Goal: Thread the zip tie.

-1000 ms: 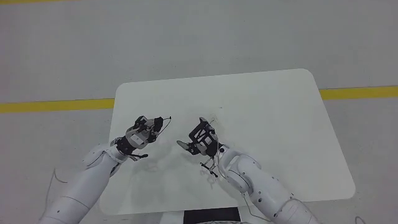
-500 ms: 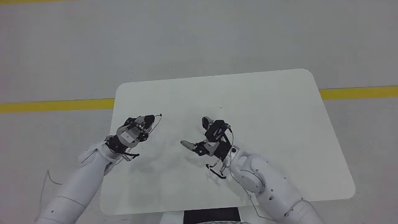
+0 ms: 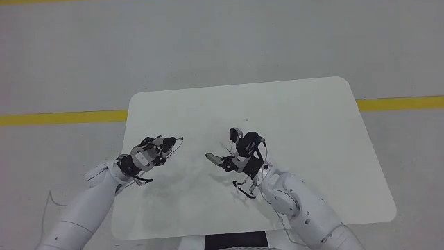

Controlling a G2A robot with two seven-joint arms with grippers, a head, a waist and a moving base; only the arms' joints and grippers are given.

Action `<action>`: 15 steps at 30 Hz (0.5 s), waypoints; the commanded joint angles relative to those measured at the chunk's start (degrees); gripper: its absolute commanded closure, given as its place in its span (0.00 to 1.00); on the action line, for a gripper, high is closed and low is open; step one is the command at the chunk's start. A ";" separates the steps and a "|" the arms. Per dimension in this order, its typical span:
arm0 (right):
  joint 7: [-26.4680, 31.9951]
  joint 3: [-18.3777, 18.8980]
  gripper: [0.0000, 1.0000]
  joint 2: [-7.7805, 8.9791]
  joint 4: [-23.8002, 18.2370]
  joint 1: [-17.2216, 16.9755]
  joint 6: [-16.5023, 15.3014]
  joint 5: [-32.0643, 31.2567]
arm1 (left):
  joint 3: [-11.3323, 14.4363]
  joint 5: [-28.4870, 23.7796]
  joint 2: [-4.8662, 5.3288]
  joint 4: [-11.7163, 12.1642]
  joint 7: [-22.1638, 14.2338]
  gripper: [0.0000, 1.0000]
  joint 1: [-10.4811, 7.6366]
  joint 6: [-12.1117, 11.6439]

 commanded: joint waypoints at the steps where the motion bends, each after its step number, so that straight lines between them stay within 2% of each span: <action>1: 0.00 0.00 0.00 0.00 0.00 0.00 0.00 0.00 | 0.23 -0.09 -0.08 -0.64 0.62 1.00 0.01 0.18; 4: 0.00 0.00 0.00 0.00 0.00 0.00 0.00 0.00 | 0.34 0.60 0.00 -2.19 -1.17 1.00 0.32 1.33; 8: 0.00 0.00 0.00 0.00 0.00 0.00 0.00 0.00 | 0.21 0.80 0.26 -2.43 -5.02 1.00 0.90 1.33; 15: 0.00 0.00 0.00 0.00 0.00 0.00 0.00 0.00 | 0.21 0.80 0.26 -2.43 -5.02 1.00 0.90 1.33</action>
